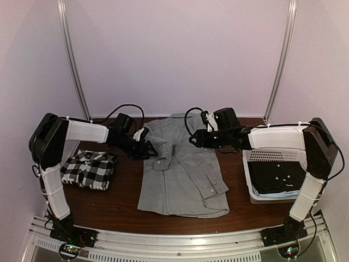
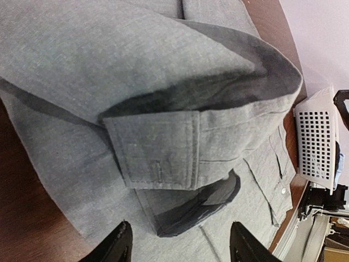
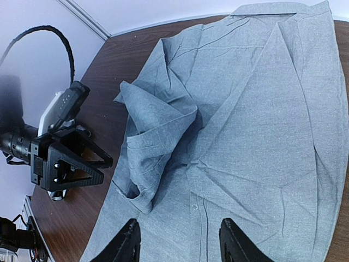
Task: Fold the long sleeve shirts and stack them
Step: Adjust the sleeve of the 1/3-folded shirt.
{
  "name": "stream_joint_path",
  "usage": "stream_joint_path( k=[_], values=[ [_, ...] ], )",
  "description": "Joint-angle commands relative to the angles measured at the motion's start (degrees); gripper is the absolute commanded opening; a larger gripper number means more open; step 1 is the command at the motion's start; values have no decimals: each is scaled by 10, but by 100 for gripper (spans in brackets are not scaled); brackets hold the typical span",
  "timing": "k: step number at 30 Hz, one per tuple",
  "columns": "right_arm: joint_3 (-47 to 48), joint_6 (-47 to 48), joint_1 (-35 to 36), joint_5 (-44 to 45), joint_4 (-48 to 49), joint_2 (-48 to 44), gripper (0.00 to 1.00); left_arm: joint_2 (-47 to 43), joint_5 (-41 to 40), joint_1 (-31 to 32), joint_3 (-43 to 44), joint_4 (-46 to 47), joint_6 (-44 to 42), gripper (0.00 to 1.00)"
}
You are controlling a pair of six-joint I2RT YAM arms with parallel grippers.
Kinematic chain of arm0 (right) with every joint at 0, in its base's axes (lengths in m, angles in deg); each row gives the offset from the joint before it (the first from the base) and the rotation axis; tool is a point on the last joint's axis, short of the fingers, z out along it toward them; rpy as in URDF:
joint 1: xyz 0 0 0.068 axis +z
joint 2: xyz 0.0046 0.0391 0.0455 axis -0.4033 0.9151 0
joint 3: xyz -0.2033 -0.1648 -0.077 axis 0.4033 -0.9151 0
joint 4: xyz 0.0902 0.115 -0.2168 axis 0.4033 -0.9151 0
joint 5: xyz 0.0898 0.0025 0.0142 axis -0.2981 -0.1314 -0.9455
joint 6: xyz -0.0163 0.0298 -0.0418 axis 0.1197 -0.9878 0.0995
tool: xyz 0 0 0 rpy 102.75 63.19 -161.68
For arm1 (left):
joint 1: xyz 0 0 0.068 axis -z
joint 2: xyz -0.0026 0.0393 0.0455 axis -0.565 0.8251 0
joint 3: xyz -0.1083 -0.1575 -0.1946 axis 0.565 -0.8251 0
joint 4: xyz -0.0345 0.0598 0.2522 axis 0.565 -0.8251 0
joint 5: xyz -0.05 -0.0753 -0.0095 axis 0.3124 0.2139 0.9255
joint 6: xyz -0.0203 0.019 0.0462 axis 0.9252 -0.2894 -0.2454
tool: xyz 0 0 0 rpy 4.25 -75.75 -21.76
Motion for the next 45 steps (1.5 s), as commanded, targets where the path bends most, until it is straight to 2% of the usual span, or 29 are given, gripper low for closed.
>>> stream_joint_path(
  k=[1, 8, 11, 14, 20, 22, 29, 34, 38, 41, 45],
  values=[
    [12, 10, 4, 11, -2, 6, 51, -14, 18, 19, -11, 46, 17, 62],
    [11, 9, 4, 9, 1, 6, 51, -27, -21, 37, -36, 37, 13, 61],
    [12, 9, 4, 7, 3, 7, 51, -26, -25, 45, -39, 33, 9, 54],
    [12, 8, 5, 8, 3, 7, 50, -26, -31, 58, -34, 31, 11, 42],
    [3, 7, 4, 13, 7, 3, 51, -20, -38, 82, 8, 32, 14, 8],
    [0, 8, 4, 17, 7, 5, 51, -10, -39, 89, 32, 31, 14, 0],
    [-15, -1, 5, 32, 5, 3, 50, 60, -13, 140, 133, 32, 9, 2],
    [-26, -8, 4, 47, -1, 2, 50, 105, -2, 169, 195, 19, 0, 31],
    [-31, -13, 4, 52, -2, 1, 50, 108, -11, 171, 208, 9, -1, 44],
    [-35, -10, 4, 52, -2, -2, 50, 83, -48, 169, 204, 1, 0, 47],
    [-38, -8, 5, 50, -2, -1, 50, 31, -103, 144, 157, 6, 25, 49]
  ],
)
